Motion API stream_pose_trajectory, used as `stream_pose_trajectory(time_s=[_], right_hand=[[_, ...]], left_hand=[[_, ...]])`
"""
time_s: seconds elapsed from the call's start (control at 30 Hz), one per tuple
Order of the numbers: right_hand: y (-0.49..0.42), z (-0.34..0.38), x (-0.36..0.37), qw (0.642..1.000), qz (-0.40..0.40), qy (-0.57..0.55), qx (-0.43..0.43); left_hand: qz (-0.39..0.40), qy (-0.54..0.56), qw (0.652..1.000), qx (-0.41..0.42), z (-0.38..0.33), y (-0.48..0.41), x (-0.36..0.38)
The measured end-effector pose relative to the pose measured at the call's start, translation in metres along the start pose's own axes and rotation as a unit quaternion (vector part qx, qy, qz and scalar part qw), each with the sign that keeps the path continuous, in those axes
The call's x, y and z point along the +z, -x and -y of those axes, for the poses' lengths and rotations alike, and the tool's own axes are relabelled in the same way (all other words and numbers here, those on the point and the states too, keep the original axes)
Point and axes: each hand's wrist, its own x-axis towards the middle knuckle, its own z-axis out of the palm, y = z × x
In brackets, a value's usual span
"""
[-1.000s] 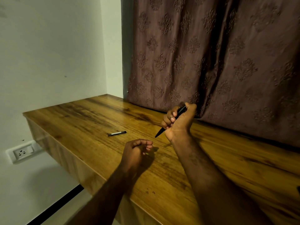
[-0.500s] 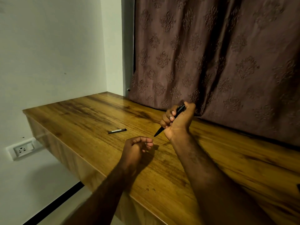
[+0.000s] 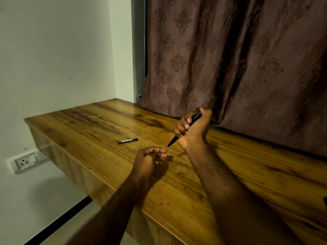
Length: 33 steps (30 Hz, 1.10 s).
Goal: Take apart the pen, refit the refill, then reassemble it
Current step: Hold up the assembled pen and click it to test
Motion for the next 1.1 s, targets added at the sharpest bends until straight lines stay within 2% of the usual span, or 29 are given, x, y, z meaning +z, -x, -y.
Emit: stream_pose_trajectory(time_s=[0.53, 0.83, 1.1], right_hand=[[0.0006, -0.0016, -0.0006, 1.000, 0.003, 0.000, -0.002], [0.0015, -0.0002, -0.0010, 1.000, 0.024, -0.005, 0.016], [0.0003, 0.0024, -0.0009, 1.000, 0.000, -0.028, -0.004]], left_hand=[[0.020, 0.028, 0.999, -0.007, -0.0034, 0.0045, 0.0000], [0.002, 0.016, 1.000, 0.003, -0.0031, 0.0037, 0.0006], [0.005, 0.012, 1.000, -0.005, -0.0054, 0.0055, 0.0012]])
